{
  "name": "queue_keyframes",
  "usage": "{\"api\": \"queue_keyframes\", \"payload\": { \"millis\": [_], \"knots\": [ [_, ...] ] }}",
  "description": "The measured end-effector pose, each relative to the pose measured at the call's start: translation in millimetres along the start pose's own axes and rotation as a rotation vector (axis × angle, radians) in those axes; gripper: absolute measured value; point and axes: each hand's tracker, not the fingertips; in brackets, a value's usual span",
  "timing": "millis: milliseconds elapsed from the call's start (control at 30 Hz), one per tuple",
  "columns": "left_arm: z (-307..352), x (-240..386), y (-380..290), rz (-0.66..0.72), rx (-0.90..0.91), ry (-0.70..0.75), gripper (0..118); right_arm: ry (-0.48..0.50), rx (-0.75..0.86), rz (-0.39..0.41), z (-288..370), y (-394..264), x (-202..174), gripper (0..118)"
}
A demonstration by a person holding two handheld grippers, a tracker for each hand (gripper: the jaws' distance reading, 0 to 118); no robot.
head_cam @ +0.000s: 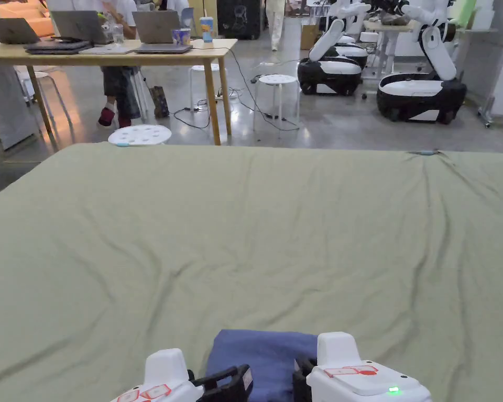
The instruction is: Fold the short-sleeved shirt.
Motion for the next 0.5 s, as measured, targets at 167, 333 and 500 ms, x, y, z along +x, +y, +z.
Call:
{"api": "queue_keyframes", "payload": {
  "millis": [167, 333, 500],
  "knots": [
    [-5.3, -38.6, -3.1, 0.220, -0.015, -0.070, 99, -0.143, -0.063, -0.004, -17.7, -17.4, 16.0, 0],
    [-49.0, -49.7, -18.6, 0.429, -0.096, -0.251, 93, -0.133, -0.065, -0.024, -8.2, -15.0, 20.3, 0],
    [-88.5, -37.2, -29.6, 0.487, -0.152, -0.263, 43, -0.145, -0.068, -0.007, -11.8, -15.4, 22.8, 0]
  ]
}}
